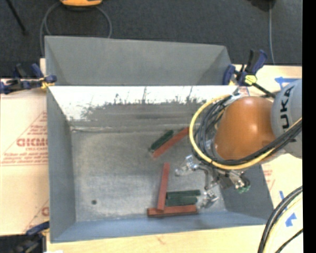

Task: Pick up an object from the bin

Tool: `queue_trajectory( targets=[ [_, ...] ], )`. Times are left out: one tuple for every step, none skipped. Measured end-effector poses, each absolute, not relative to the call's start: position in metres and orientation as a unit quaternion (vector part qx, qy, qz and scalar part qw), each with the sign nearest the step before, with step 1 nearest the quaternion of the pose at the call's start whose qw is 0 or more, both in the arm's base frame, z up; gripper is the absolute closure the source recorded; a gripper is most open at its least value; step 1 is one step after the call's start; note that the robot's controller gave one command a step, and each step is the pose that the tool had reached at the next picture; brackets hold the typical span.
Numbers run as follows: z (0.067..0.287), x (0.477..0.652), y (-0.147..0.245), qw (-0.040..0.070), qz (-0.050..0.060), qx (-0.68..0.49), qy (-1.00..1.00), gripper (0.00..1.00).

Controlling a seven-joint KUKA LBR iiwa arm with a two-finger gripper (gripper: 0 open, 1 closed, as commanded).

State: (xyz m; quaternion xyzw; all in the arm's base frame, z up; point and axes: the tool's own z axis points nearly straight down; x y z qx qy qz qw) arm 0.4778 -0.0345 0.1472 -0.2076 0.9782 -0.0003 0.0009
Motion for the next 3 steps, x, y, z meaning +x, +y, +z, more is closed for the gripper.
queue_trajectory(
  targets=[
    [0.098, 0.498, -0.013, 0.008, -0.003, -0.429, 0.903, 0.00],
    [0.084, 0.514, -0.010, -0.011, -0.006, -0.398, 0.917, 1.00],
    [0.084, 0.514, -0.010, -0.011, -0.006, -0.399, 0.917, 1.00]
  ],
)
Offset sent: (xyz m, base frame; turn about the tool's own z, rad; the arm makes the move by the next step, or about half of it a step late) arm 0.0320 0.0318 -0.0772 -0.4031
